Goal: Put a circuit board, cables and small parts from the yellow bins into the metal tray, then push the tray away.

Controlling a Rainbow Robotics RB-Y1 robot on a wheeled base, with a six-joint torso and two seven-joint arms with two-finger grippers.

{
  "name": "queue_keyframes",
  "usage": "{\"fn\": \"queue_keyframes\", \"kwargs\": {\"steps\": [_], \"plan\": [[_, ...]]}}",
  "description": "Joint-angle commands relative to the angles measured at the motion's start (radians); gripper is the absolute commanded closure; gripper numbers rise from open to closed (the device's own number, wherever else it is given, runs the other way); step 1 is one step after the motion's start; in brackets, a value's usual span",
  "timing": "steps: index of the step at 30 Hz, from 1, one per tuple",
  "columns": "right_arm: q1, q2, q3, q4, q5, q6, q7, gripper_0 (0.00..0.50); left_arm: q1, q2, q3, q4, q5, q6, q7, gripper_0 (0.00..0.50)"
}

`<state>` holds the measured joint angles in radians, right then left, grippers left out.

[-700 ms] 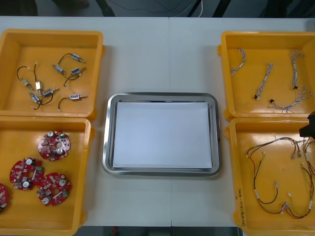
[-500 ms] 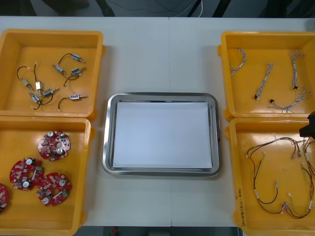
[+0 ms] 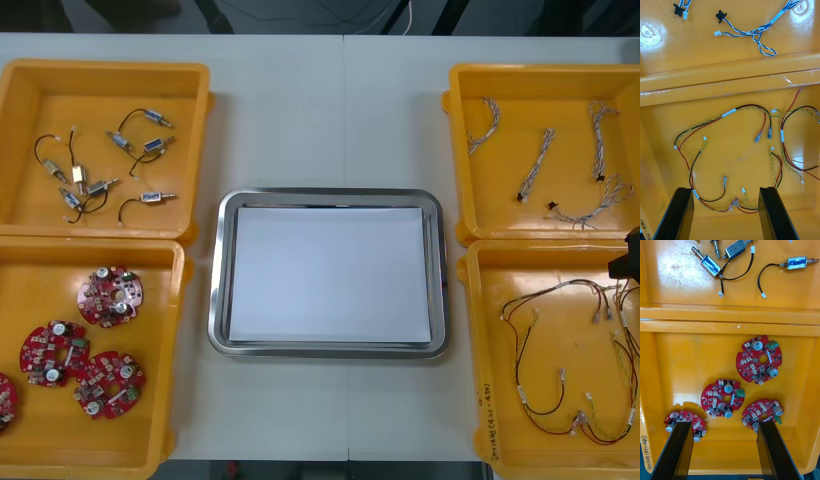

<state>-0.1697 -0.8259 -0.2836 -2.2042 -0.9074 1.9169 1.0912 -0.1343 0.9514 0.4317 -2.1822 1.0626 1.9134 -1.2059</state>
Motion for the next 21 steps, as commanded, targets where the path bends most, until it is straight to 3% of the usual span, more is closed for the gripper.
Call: {"fn": "queue_keyframes", "kwargs": {"steps": [1,21], "plan": [[0.013,-0.042,-0.031,-0.028,-0.008,0.003,-0.031,0.000,0.018,0.044,0.030,-0.022,0.005,0.006,-0.057,0.000],[0.013,-0.042,-0.031,-0.028,-0.008,0.003,-0.031,0.000,0.018,0.044,0.030,-0.022,0.005,0.006,-0.057,0.000]]}}
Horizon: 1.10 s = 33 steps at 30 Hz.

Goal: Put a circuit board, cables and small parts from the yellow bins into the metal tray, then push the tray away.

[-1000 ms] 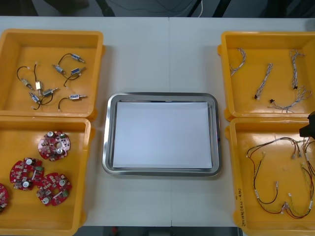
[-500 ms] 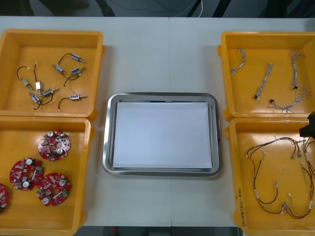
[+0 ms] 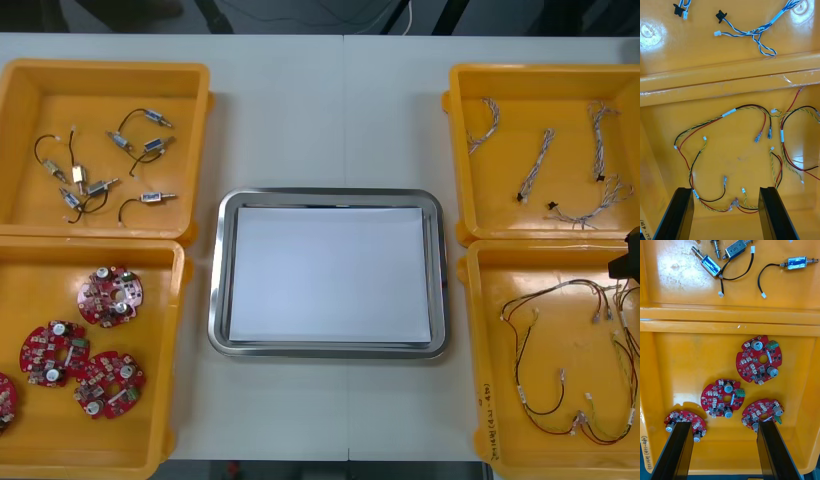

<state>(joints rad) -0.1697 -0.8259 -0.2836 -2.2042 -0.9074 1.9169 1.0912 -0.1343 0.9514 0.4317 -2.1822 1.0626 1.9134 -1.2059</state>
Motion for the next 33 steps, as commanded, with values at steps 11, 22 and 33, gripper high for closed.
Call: {"fn": "queue_keyframes", "kwargs": {"steps": [11,22,33], "plan": [[0.013,-0.042,-0.031,-0.028,-0.008,0.003,-0.031,0.000,0.018,0.044,0.030,-0.022,0.005,0.006,-0.057,0.000],[0.013,-0.042,-0.031,-0.028,-0.008,0.003,-0.031,0.000,0.018,0.044,0.030,-0.022,0.005,0.006,-0.057,0.000],[0.013,-0.042,-0.031,-0.028,-0.008,0.003,-0.031,0.000,0.018,0.044,0.030,-0.022,0.005,0.006,-0.057,0.000]]}}
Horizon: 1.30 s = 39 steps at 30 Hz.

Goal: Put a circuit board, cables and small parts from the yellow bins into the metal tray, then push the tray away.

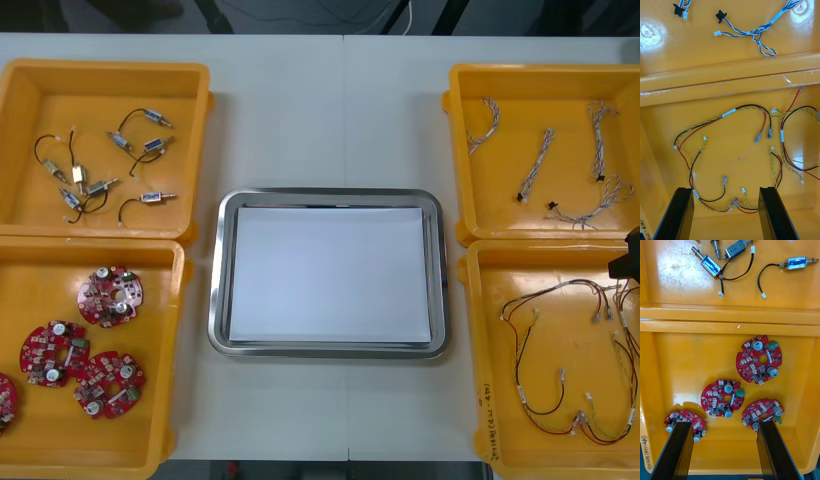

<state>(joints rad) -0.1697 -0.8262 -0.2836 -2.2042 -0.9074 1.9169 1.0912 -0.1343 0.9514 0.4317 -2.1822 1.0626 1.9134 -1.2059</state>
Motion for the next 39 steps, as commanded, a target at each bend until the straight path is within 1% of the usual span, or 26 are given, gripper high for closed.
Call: {"fn": "queue_keyframes", "kwargs": {"steps": [1,39], "plan": [[0.013,-0.042,-0.031,-0.028,-0.008,0.003,-0.031,0.000,0.018,0.044,0.030,-0.022,0.005,0.006,-0.057,0.000],[0.013,-0.042,-0.031,-0.028,-0.008,0.003,-0.031,0.000,0.018,0.044,0.030,-0.022,0.005,0.006,-0.057,0.000]]}}
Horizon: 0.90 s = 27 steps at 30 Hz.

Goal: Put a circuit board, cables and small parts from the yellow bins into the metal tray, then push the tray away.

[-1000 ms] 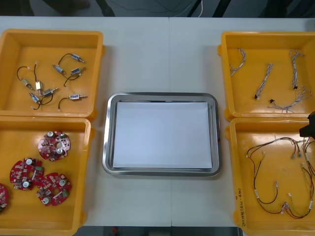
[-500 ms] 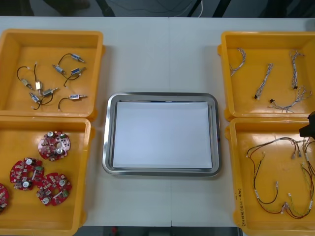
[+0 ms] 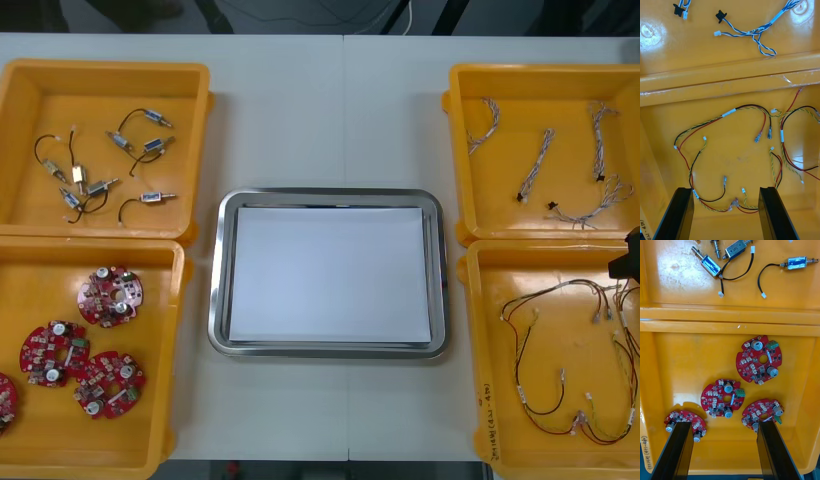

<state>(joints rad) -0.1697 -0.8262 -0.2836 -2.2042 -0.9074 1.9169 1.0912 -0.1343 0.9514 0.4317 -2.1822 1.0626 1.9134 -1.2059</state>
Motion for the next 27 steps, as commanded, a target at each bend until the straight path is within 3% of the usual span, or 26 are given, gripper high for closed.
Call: {"fn": "queue_keyframes", "kwargs": {"steps": [1,27], "plan": [[0.013,-0.042,-0.031,-0.028,-0.008,0.003,-0.031,0.000,0.018,0.044,0.030,-0.022,0.005,0.006,-0.057,0.000],[0.013,-0.042,-0.031,-0.028,-0.008,0.003,-0.031,0.000,0.030,0.032,0.007,-0.004,-0.004,0.006,-0.058,0.000]]}}
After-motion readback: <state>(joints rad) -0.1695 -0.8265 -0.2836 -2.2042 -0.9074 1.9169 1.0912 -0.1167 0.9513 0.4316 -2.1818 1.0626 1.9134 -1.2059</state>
